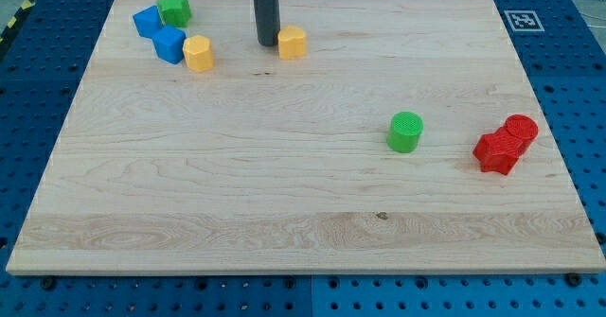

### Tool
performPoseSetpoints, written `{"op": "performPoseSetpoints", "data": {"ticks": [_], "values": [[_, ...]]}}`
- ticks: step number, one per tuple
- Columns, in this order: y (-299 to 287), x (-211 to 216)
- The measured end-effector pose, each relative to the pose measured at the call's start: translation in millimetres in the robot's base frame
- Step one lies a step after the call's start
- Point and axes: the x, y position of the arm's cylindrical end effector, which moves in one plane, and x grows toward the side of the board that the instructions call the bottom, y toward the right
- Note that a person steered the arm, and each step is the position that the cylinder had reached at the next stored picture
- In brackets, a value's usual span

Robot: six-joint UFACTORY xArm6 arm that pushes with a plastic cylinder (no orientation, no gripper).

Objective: Slightly push the blue cube into the green star and blue triangle

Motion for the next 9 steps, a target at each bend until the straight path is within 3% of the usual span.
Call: {"op": "performPoseSetpoints", "data": {"ticks": [2, 3, 5, 7, 9], "values": [[-36.4, 69.2], [-78.3, 76.9], [-132.2, 33.7], [-135.2, -20.1], [-146.7, -27.1]]}}
